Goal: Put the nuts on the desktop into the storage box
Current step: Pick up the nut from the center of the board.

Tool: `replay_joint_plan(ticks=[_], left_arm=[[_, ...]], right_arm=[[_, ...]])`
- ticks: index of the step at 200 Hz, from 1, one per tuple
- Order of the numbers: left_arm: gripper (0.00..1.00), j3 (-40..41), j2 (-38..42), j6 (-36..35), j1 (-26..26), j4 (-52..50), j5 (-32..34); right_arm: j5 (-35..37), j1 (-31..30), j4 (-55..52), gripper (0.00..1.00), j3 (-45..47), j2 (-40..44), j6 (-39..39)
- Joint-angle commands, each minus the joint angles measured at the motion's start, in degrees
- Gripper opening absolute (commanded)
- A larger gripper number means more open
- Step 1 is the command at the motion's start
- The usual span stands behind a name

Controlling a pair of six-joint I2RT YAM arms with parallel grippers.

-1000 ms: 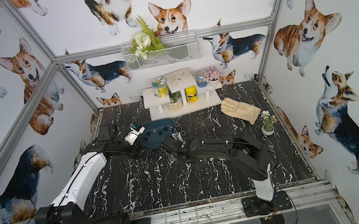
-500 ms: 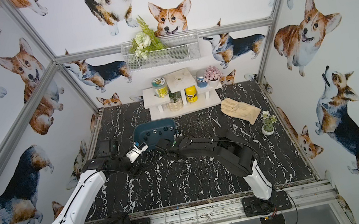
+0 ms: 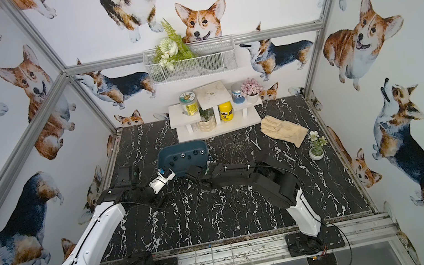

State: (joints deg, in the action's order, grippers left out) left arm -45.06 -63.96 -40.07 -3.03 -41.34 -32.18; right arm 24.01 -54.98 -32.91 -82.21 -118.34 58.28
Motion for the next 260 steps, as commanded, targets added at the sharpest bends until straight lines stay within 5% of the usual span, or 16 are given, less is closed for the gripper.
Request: replay_joint_plan(ticks=[1, 105, 175, 229, 260], left_arm=[[0.77, -0.33, -0.02, 0.29, 0.08, 0.16, -1.65], [0.81, -6.61, -1.53, -3.88, -0.04, 0.83, -15.54], [0.85, -10.01, -5.55, -19.49, -2.10, -0.87, -26.34], [0.85, -14.68, -10.56, -30.46, -6.46, -3.93, -26.62], [0.85, -15.86, -12.65, -29.74, -10.23, -1.92, -26.41]], right_arm=[[0.82, 0.14, 1.18, 0.15, 0.39, -0.35, 0.41], [-0.10, 0.05, 8.46, 0.03, 5.78, 10.79, -13.00], [-27.13, 0.59, 24.48, 0.03, 15.22, 26.63, -23.62], [-46.47, 4.50, 35.20, 0.03, 22.80, 33.52, -19.00], [-52.69, 7.81, 41.26, 0.03, 27.42, 36.38, -14.27]])
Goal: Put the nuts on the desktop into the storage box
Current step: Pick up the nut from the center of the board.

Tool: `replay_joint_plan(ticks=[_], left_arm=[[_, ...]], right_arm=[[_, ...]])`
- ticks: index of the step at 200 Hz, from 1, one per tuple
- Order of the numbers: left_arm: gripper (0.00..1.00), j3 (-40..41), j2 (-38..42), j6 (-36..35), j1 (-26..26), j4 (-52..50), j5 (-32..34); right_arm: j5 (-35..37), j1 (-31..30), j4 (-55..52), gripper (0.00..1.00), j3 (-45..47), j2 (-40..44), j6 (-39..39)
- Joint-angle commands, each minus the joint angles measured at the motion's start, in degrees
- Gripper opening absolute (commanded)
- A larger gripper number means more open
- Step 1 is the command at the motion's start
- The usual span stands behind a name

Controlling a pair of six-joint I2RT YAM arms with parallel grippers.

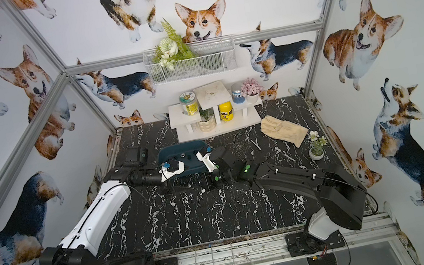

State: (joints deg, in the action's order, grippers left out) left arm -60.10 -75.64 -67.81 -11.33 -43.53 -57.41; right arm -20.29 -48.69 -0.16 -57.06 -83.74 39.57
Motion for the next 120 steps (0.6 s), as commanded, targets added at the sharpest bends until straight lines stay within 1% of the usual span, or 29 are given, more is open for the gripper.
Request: replay_joint_plan(ticks=[1, 19, 45, 71, 97, 120], left_arm=[[0.85, -0.86, -1.03, -1.90, -2.02, 0.41, -1.24], [0.85, -1.03, -1.91, -1.00, -4.25, 2.09, -0.72], [0.85, -1.26, -2.71, -0.04, -7.23, 3.57, 2.23], [0.85, -0.82, -2.85, 0.75, -7.52, 5.41, 2.74], [0.84, -0.76, -2.59, 1.54, -8.08, 6.51, 1.99], [0.82, -0.43, -2.54, 1.05, -8.38, 6.50, 1.51]], right_arm=[[-8.46, 1.59, 8.69, 0.03, 2.41, 1.85, 4.58], [-10.27, 2.14, 10.42, 0.03, 4.00, 2.97, 6.64], [-10.82, 2.22, 11.59, 0.03, 6.01, 4.40, 8.58], [-10.67, 2.19, 13.90, 0.03, 8.54, 5.25, 10.94], [-11.97, 2.23, 19.30, 0.02, 11.34, 5.01, 14.23], [-13.25, 2.20, 20.58, 0.01, 10.80, 3.70, 15.37]])
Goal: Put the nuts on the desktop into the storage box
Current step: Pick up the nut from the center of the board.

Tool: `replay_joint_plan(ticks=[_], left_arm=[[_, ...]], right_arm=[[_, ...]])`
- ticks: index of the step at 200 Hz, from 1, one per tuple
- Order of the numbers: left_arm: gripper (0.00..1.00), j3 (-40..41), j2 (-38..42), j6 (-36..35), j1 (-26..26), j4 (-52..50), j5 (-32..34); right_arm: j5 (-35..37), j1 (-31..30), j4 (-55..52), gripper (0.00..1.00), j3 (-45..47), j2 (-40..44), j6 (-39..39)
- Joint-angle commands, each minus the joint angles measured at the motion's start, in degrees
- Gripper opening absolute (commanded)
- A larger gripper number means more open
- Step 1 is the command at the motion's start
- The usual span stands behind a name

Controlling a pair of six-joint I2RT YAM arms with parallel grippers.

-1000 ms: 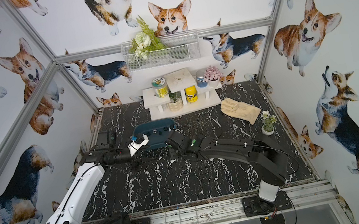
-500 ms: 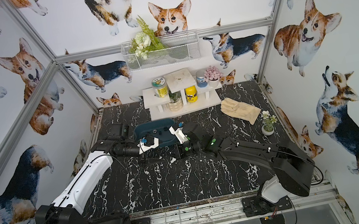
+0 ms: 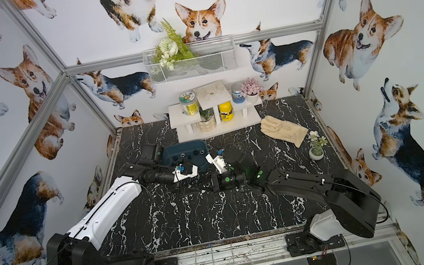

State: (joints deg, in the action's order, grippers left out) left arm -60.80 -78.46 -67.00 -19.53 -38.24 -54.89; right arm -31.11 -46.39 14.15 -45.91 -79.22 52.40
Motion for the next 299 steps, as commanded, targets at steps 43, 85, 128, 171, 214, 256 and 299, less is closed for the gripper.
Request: replay_joint_plan(ticks=[43, 85, 128, 171, 214, 256, 299], left_arm=[[0.69, 0.51, 0.41, -1.79, -0.36, 0.12, 0.40], [0.46, -0.35, 0.15, -2.76, -0.38, -0.83, 1.12], [0.25, -0.57, -0.29, -3.14, -0.51, -1.51, 1.53], [0.14, -1.53, -0.60, -1.56, -0.51, -2.01, 1.72], [0.14, -2.94, -2.25, 3.05, -0.10, -1.39, 2.77], [0.14, -3.36, -2.84, 5.83, 1.21, 0.14, 3.94], [0.15, -5.17, -5.21, 11.39, 2.27, 2.83, 8.37]], right_arm=[[-2.02, -0.07, 7.47, 0.01, -0.18, -0.42, 3.68], [-1.91, -0.06, 7.85, 0.01, -0.15, -0.44, 3.98], [-1.59, 0.20, 8.39, 0.01, -0.52, -1.09, 4.37], [-0.11, 0.33, 8.08, 0.12, -0.23, -1.57, 4.11], [2.89, 0.67, 8.41, 0.48, 1.21, 0.49, 3.72], [8.26, 1.09, 2.68, 0.66, 2.02, 4.28, 0.26], [18.59, 1.05, -7.27, 0.77, 1.15, 7.40, -4.35]])
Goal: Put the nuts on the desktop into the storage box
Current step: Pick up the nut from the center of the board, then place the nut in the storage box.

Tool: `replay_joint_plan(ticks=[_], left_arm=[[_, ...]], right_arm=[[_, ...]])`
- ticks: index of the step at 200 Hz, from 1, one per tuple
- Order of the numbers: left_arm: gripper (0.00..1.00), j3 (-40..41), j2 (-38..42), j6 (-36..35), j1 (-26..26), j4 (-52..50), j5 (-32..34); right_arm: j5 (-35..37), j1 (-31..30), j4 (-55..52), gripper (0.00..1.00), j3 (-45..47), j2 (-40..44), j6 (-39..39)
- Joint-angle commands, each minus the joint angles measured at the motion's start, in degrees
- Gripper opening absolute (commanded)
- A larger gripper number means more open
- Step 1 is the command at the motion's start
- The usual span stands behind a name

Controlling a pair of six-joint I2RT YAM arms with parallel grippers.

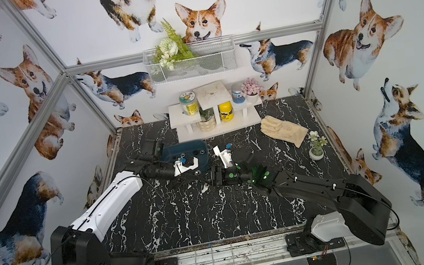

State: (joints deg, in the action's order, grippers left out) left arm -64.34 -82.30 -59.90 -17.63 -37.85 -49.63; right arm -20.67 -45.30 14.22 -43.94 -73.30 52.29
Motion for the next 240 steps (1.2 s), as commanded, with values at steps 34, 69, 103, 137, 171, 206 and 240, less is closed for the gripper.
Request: replay_joint_plan(ticks=[34, 69, 103, 137, 171, 206, 240], left_arm=[[0.15, -4.00, -4.28, 9.70, 2.95, 4.14, 6.62], [0.16, -4.03, -6.78, 16.90, 8.71, 10.91, 12.85], [0.17, -4.07, -10.62, 23.73, 12.86, 16.99, 22.88], [0.18, -6.07, -16.73, 28.58, 13.94, 18.85, 31.46], [0.18, -6.97, -21.67, 31.77, 14.02, 21.47, 38.70], [0.18, -7.30, -25.15, 34.09, 14.11, 23.22, 42.90], [0.20, -7.25, -27.02, 35.77, 14.11, 24.24, 43.16]], right_arm=[[16.80, -0.17, -13.86, 0.80, -1.38, 3.20, -6.44], [19.44, -0.74, -16.02, 0.83, -1.83, 2.71, -7.33], [23.37, -2.99, -17.12, 0.84, -2.58, 1.61, -8.15], [26.32, -5.24, -17.70, 0.84, -4.10, -0.62, -8.78], [28.51, -6.53, -19.20, 0.85, -6.11, -3.02, -9.49], [31.62, -6.74, -21.25, 0.85, -5.98, -4.22, -7.38], [32.44, -7.03, -23.66, 0.86, -5.73, -6.93, -5.75]])
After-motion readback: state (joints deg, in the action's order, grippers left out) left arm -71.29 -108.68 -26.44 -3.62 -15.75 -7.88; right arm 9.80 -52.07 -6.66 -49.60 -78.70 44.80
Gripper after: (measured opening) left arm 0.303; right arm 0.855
